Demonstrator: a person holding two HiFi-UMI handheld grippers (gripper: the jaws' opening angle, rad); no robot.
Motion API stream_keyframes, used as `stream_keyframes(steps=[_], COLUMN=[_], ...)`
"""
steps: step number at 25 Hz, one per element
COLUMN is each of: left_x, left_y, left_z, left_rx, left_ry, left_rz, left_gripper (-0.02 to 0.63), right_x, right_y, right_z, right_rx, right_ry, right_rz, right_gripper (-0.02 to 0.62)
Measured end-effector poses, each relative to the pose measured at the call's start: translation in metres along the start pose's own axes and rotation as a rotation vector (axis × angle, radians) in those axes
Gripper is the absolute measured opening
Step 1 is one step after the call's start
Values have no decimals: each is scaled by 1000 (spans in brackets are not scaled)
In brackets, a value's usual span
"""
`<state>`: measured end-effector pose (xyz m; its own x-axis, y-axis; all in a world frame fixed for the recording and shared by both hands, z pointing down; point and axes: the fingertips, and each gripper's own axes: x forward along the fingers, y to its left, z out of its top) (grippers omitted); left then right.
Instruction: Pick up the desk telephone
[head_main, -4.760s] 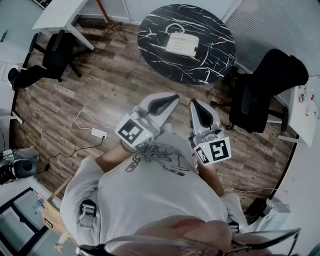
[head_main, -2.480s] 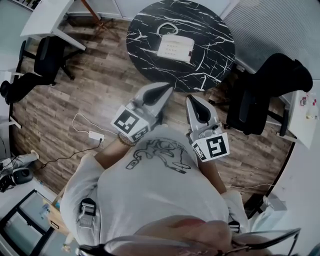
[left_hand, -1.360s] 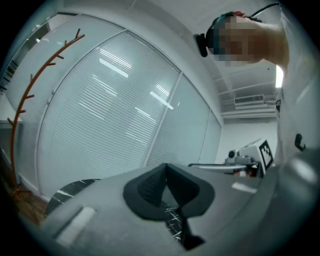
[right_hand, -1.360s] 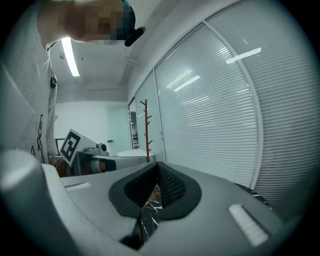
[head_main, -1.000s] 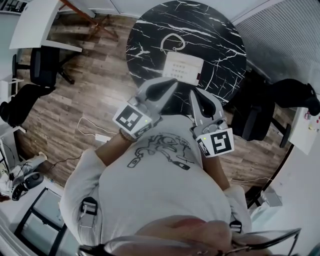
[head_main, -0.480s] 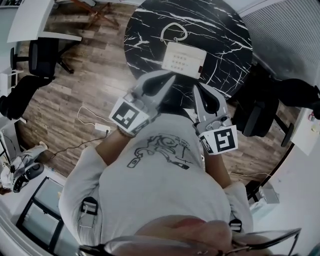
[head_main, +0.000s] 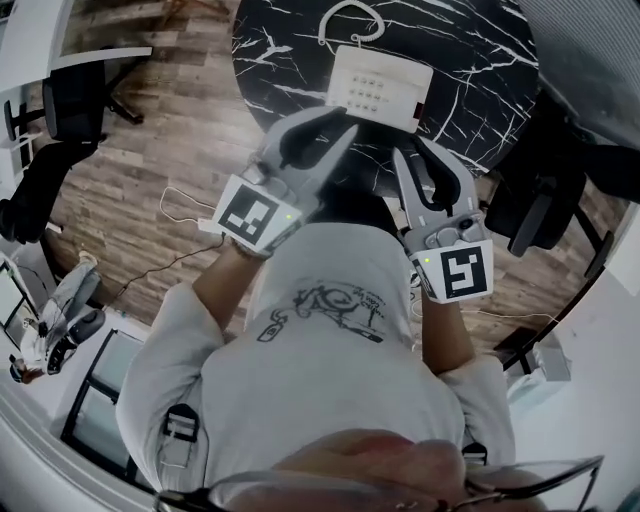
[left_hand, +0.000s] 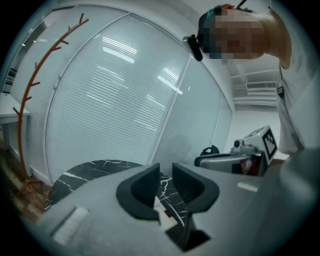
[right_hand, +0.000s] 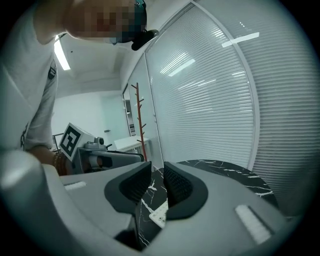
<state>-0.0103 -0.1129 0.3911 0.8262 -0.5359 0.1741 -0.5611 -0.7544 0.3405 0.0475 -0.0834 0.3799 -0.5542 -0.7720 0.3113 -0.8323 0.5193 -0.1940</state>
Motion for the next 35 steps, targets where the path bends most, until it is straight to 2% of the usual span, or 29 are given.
stream_keyframes(steps=[6, 14, 21, 25, 30, 35], left_x=[16, 44, 60, 69, 77, 81], left_y=[30, 62, 103, 117, 131, 137], left_z=[-71, -141, -205, -240, -270, -273], left_rx=[-41, -90, -148, -171, -196, -214], left_ry=[147, 232, 337, 385, 425, 423], left_rz=[26, 41, 92, 109, 136, 163], left_gripper=[163, 252, 301, 331, 370, 374], right_x=[14, 40, 63, 72, 78, 86], right_y=[-30, -64, -96, -112, -123, -131], right_z=[-54, -123, -185, -218, -249, -270], right_rx=[24, 63, 104, 133, 161, 199], right_ry=[66, 146, 218, 249, 294, 311], right_rz=[-43, -77, -139, -163, -185, -185], right_gripper=[138, 209, 318, 337, 378, 402])
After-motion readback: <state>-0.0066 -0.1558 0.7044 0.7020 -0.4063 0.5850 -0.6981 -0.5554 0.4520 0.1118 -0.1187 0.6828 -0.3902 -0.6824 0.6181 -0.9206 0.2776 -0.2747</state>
